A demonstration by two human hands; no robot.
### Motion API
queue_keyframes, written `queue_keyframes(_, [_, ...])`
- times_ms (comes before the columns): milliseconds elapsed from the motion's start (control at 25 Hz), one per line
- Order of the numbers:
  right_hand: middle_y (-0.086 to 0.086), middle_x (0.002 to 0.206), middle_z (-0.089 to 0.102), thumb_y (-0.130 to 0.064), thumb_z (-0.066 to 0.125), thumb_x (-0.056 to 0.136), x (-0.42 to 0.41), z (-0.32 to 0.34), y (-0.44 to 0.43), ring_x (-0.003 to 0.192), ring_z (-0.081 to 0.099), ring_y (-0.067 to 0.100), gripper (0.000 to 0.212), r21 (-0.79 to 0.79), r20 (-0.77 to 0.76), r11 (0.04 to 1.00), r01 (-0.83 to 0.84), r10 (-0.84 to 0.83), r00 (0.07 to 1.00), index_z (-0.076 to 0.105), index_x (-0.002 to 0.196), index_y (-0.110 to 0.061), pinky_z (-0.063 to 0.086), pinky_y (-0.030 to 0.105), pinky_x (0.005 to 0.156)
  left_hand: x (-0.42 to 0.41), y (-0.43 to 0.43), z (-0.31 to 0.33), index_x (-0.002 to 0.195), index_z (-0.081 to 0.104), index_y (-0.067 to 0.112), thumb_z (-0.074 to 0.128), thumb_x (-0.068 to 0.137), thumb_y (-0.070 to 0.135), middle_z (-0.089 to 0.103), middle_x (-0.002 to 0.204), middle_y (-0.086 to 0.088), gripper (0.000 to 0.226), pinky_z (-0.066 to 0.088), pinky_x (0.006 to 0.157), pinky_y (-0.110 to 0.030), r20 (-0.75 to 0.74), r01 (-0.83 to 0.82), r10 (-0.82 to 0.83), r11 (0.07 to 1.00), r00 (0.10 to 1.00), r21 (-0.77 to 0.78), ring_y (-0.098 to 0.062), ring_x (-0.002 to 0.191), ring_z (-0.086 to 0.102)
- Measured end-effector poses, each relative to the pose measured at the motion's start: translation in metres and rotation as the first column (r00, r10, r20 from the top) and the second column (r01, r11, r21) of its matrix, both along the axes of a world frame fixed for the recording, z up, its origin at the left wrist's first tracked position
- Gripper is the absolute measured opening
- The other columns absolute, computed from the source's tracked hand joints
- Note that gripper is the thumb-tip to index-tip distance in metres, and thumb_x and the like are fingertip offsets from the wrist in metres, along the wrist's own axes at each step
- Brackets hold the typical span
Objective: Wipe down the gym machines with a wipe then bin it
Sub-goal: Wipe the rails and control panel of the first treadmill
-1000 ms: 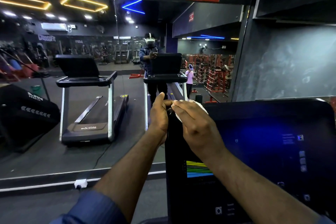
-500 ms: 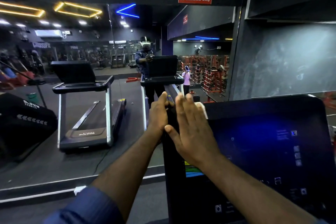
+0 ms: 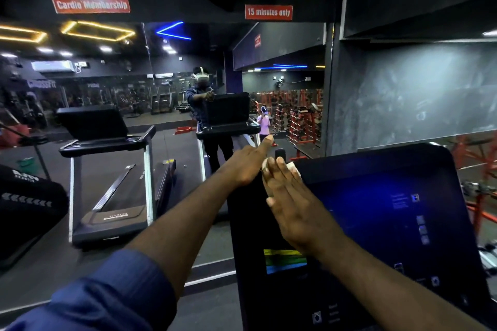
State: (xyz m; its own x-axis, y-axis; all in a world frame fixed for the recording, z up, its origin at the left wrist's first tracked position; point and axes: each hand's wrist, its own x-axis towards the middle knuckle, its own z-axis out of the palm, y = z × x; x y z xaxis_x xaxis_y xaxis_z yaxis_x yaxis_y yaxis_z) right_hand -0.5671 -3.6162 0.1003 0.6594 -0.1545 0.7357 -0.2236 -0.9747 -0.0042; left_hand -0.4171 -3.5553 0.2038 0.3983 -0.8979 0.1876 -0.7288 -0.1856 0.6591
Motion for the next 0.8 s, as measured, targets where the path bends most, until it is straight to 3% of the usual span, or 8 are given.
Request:
queue_keyframes(120, [0.007,0.172,0.016,-0.014,0.036,0.108,0.002,0.008,-0.008,0.160,0.001,0.013,0.054,0.086,0.074,0.996,0.027,-0.033,0.997,0.027,0.162,-0.009,0.007,0.038,0.131,-0.003,0.000,0.005,0.138,0.065,0.009,0.018,0.106,0.068,0.057,0.145,-0.022,0.082,0.037,0.116,-0.045,0.033,-0.011,0.008,0.998,0.999,0.061,-0.038,0.133,0.053])
queue_keyframes(200, [0.009,0.170,0.022,-0.012,0.036,0.108,0.007,0.007,-0.009,0.160,0.006,0.014,0.053,0.030,0.069,0.999,0.013,-0.015,0.997,0.031,0.160,-0.008,0.009,0.036,0.131,-0.003,-0.002,0.006,0.126,0.071,0.009,0.016,0.100,0.077,0.061,0.139,-0.023,0.091,0.038,0.116,-0.048,0.040,-0.028,0.025,0.996,0.999,0.088,-0.037,0.128,0.056])
queue_keyframes(320, [0.009,0.165,0.035,-0.030,0.031,0.111,-0.007,0.016,-0.027,0.155,0.030,0.021,0.050,0.072,0.089,0.997,-0.017,0.010,0.996,0.038,0.157,-0.014,0.034,0.042,0.124,-0.008,-0.002,0.010,0.123,0.070,0.005,0.013,0.099,0.078,0.063,0.134,-0.027,0.096,0.039,0.115,-0.053,0.110,-0.006,-0.006,0.994,0.994,0.108,-0.041,0.127,0.057])
queue_keyframes(400, [0.010,0.160,0.045,-0.024,0.037,0.109,-0.015,0.020,-0.035,0.152,0.037,0.022,0.045,0.116,0.148,0.993,-0.010,-0.008,0.989,0.046,0.151,-0.012,0.040,0.046,0.120,-0.014,-0.006,0.015,0.131,0.066,0.002,0.011,0.099,0.077,0.059,0.138,-0.028,0.099,0.039,0.115,-0.052,0.146,-0.021,0.001,0.990,0.989,0.136,-0.041,0.130,0.055])
queue_keyframes(480, [0.010,0.161,0.043,-0.010,0.046,0.108,-0.019,0.014,-0.041,0.156,0.027,0.017,0.046,0.001,0.111,1.000,0.006,-0.006,0.994,0.045,0.154,-0.009,0.030,0.044,0.125,-0.020,-0.009,0.019,0.132,0.066,0.004,0.010,0.096,0.081,0.058,0.140,-0.026,0.101,0.040,0.114,-0.049,0.161,-0.045,0.018,0.985,0.987,0.165,-0.038,0.128,0.056])
queue_keyframes(560, [0.008,0.167,0.031,-0.011,0.049,0.108,-0.021,0.008,-0.050,0.159,0.014,0.015,0.055,-0.046,0.085,0.996,0.075,-0.071,0.994,0.032,0.161,-0.010,0.023,0.044,0.128,-0.025,-0.011,0.021,0.124,0.070,0.006,0.011,0.096,0.081,0.062,0.136,-0.025,0.100,0.042,0.112,-0.049,0.167,-0.027,-0.002,0.985,0.986,0.171,-0.035,0.121,0.059])
queue_keyframes(680, [0.005,0.173,0.011,-0.010,0.048,0.107,-0.022,-0.001,-0.049,0.160,-0.001,0.015,0.069,0.105,0.144,0.979,0.172,-0.187,0.972,0.011,0.166,-0.012,0.016,0.044,0.130,-0.030,-0.011,0.019,0.115,0.069,0.005,0.011,0.096,0.080,0.065,0.129,-0.026,0.097,0.045,0.109,-0.050,0.216,-0.002,-0.033,0.987,0.976,0.161,-0.039,0.119,0.061])
queue_keyframes(800, [0.003,0.174,0.012,-0.025,0.036,0.111,-0.029,-0.001,-0.048,0.160,0.002,0.013,0.062,0.079,0.122,0.994,0.077,-0.086,0.989,0.010,0.166,-0.016,0.021,0.038,0.129,-0.034,-0.008,0.018,0.108,0.068,0.010,0.007,0.090,0.083,0.066,0.127,-0.026,0.097,0.046,0.097,-0.043,0.243,0.040,-0.086,0.981,0.966,0.189,-0.036,0.108,0.063])
